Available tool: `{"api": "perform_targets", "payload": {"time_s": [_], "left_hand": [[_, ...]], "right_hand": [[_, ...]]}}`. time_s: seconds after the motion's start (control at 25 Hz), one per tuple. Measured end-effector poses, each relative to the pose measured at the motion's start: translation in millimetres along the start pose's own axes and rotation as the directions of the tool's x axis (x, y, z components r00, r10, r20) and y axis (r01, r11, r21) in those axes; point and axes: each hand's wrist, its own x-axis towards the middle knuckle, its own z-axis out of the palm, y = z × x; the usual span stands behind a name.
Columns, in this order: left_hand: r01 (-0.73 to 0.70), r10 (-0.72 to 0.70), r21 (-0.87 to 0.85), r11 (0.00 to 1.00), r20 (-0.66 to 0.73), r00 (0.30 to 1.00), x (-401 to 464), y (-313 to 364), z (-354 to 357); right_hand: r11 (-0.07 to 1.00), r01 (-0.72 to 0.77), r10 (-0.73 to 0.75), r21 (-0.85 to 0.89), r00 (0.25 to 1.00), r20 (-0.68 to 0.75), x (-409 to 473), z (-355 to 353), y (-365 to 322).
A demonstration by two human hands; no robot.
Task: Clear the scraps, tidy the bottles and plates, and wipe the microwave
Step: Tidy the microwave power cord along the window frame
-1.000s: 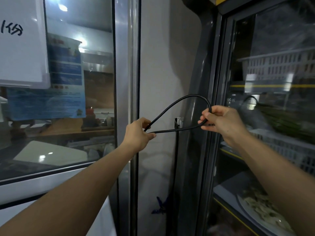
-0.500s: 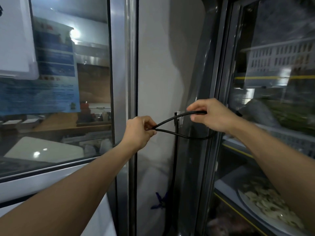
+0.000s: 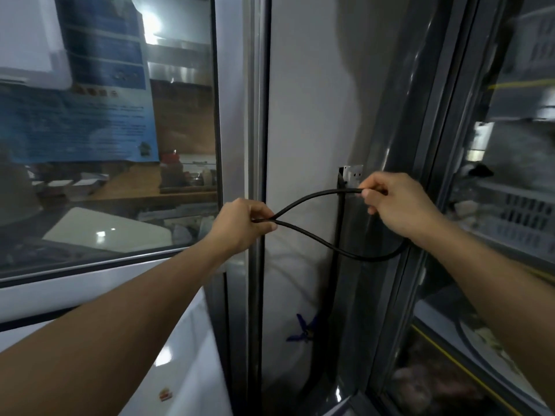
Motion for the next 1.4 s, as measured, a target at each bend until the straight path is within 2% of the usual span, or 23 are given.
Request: {"api": "perform_targets", "payload": {"time_s": [0.08, 0.2, 0.28, 0.36, 0.48, 0.68, 0.72, 0.76, 0.84, 0.92, 1.04, 1.16, 1.4], "left_hand": [[-0.030, 0.030, 0.007, 1.000, -0.010, 1.000, 1.7, -4.4, -0.2], [-0.096, 0.096, 0.028, 0.995, 0.021, 0.995, 1.7, -4.7, 0.3], [-0.138, 0.135, 0.061, 0.989, 0.041, 0.990, 0.3, -6.5, 2.6], [-0.151, 0.146, 0.098, 0.984, 0.060, 0.988, -0.9, -12.3, 6.0], [-0.075, 0.068, 0.128, 0.989, 0.060, 0.996, -2.5, -31.4, 7.9], [0.042, -0.045, 0.099, 0.994, 0.035, 0.998, -10.8, -61.1, 6.3], [0.048, -0.052, 0.100, 0.994, 0.036, 0.998, -11.0, -62.9, 6.6], [0.051, -0.056, 0.105, 0.993, 0.039, 0.998, -10.6, -64.0, 6.7], [0.053, -0.059, 0.118, 0.992, 0.048, 0.997, -8.9, -64.8, 6.9], [0.054, -0.060, 0.130, 0.990, 0.050, 0.997, -7.6, -64.9, 7.1], [0.046, -0.057, 0.196, 0.979, 0.052, 0.997, -6.7, -65.4, 8.0], [0.034, -0.049, 0.246, 0.969, 0.055, 0.997, -6.5, -68.9, 6.1], [0.047, -0.064, 0.197, 0.979, 0.080, 0.995, -4.8, -79.2, -0.3]], "right_hand": [[0.996, 0.047, -0.049, -0.070, 0.999, -0.022, -3.7, 17.1, 1.9], [0.950, 0.236, -0.212, -0.205, 0.969, 0.129, -8.5, 51.1, -9.6], [0.939, 0.287, -0.253, -0.188, 0.949, 0.188, -9.7, 72.5, -20.3], [0.960, 0.261, -0.245, -0.101, 0.958, 0.150, -9.1, 86.2, -23.9], [0.990, 0.134, -0.138, 0.050, 0.987, 0.088, -6.0, 90.6, -12.8], [0.996, 0.044, -0.051, 0.082, 0.996, 0.077, -9.2, 104.6, 11.2], [0.998, 0.021, -0.025, 0.061, 0.997, 0.072, -10.9, 111.0, 15.3], [0.999, 0.034, -0.032, -0.037, 0.998, 0.052, -12.8, 117.7, 17.8], [0.929, 0.153, -0.151, -0.337, 0.988, 0.033, -18.1, 136.2, 17.6], [0.869, 0.265, -0.251, -0.418, 0.964, 0.089, -26.7, 160.2, 6.9], [0.908, 0.233, -0.194, -0.349, 0.970, 0.144, -34.2, 197.1, -8.7], [0.953, 0.151, -0.133, -0.262, 0.987, 0.088, -32.9, 219.9, -10.7], [0.995, 0.066, -0.073, 0.070, 0.993, 0.091, -28.5, 236.7, -8.0]]}}
